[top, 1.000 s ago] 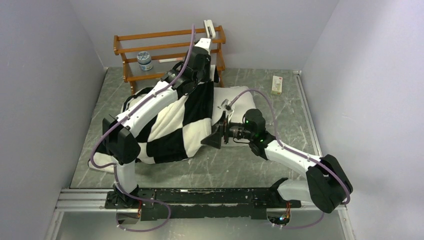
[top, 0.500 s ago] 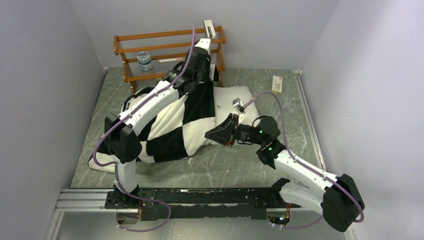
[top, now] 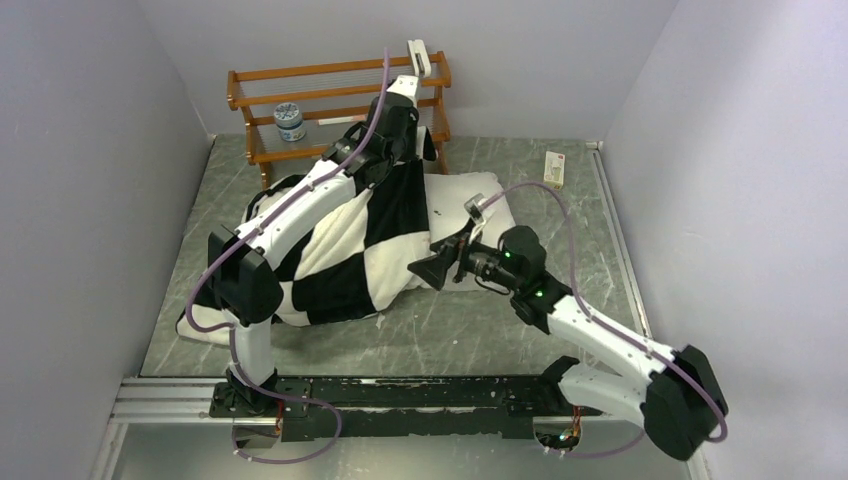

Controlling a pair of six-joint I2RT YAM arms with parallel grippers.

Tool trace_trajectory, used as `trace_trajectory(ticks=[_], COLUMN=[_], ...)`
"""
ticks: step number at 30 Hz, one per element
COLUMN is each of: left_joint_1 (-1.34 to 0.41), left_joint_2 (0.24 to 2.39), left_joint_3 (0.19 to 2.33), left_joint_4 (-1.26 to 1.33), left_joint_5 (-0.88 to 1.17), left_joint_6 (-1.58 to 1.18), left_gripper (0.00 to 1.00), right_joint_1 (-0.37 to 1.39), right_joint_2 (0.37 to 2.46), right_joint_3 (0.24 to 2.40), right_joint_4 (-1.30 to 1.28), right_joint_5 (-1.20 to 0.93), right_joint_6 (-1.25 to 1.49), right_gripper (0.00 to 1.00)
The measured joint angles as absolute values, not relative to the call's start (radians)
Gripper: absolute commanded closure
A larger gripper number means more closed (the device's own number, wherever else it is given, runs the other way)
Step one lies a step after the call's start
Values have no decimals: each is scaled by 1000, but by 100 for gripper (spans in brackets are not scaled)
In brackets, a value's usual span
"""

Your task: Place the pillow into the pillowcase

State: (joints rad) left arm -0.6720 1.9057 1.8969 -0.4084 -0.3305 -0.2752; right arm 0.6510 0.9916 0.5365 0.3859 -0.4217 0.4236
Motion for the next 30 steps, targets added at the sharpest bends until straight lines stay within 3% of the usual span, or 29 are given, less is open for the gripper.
trace_trajectory(ticks=[10, 16, 19, 30], left_joint_1=[-596, -582, -582, -582], left_joint_2=[1879, 1872, 1872, 1872], left_joint_3=[1847, 1842, 1841, 1840], left_joint_4=[-397, -385, -385, -382], left_joint_5=[-329, -325, -318, -310], left_joint_6=[-274, -275, -276, -276], left_gripper=[95, 95, 95, 95], right_joint_1=[649, 647, 648, 661], right_joint_2=[1184, 1315, 1356, 1221], right_joint_3=[626, 665, 641, 567], right_joint_4=[370, 497, 607, 742], right_joint_5=[-395, -585, -710, -976], right_joint_6=[438, 469, 510, 527], right_gripper=[6, 20, 21, 43])
